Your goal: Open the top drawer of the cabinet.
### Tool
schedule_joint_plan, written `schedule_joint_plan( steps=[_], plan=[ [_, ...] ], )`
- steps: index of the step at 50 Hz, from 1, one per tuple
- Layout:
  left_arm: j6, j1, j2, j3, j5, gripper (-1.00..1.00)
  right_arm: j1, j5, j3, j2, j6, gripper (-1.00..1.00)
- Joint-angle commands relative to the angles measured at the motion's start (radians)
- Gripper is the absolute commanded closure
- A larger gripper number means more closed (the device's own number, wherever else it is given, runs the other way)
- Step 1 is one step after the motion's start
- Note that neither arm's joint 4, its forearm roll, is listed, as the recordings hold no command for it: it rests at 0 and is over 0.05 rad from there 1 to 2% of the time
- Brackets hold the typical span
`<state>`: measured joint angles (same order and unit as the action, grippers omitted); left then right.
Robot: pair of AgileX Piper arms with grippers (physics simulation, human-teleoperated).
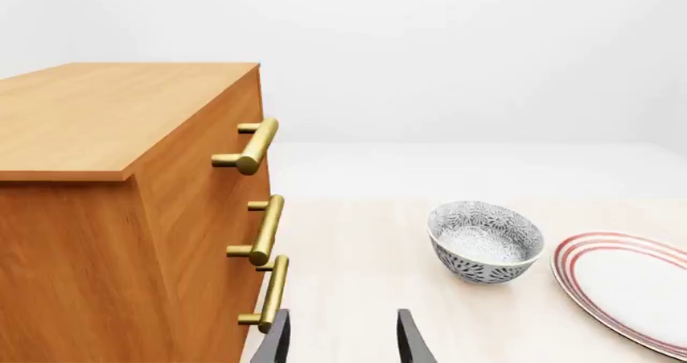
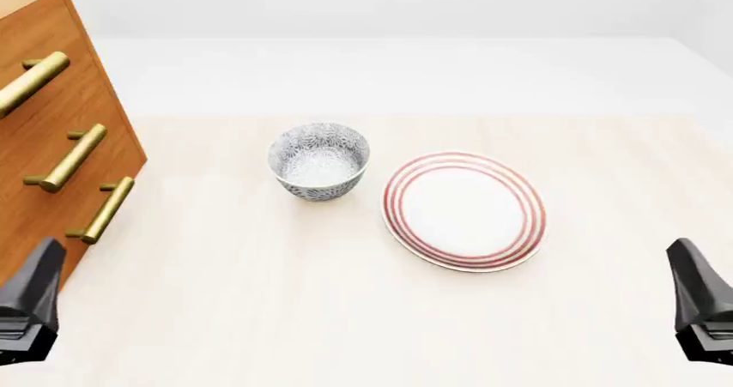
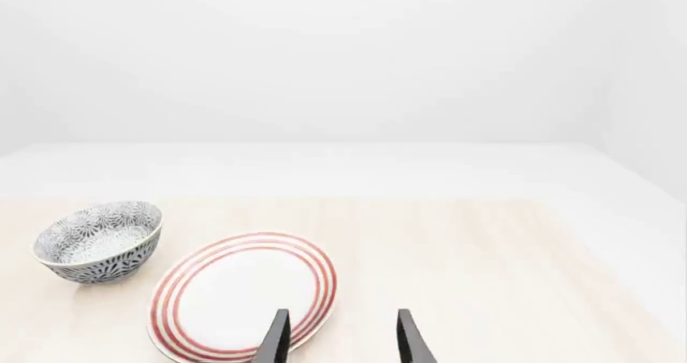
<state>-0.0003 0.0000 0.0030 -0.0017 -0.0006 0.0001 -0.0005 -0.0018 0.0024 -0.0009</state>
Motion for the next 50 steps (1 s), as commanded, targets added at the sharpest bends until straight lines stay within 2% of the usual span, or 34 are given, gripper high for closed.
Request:
schedule_joint_plan(
  steps=[1, 22, 30, 41, 45, 49, 50],
  plan=[
    [-0.001, 0.0, 0.005, -0.003, -0.001, -1.0, 0.0, 0.0, -0.004, 0.005, -0.001, -1.0],
    [0.001, -0.006, -0.002, -0.005, -0.001, -1.0, 0.0, 0.003, -0.003, 0.001, -0.003, -1.0],
    [0.025, -0.01, -0.003, -0.021, -0.003, -1.0, 0.0, 0.003, -0.003, 0.001, -0.003, -1.0],
    [0.134, -0.018, 0.002, -0.063, 0.07, -1.0, 0.0, 0.003, -0.003, 0.0, -0.003, -1.0],
    [0.241, -0.023, 0.115, -0.076, -0.002, -1.0, 0.0, 0.003, -0.003, 0.001, -0.003, -1.0],
    [0.293, -0.021, 0.148, -0.094, -0.007, -1.0, 0.0, 0.003, -0.003, 0.001, -0.003, -1.0],
    [0.335, -0.027, 0.171, -0.111, -0.007, -1.0, 0.0, 0.003, -0.003, 0.001, -0.003, -1.0]
  ],
)
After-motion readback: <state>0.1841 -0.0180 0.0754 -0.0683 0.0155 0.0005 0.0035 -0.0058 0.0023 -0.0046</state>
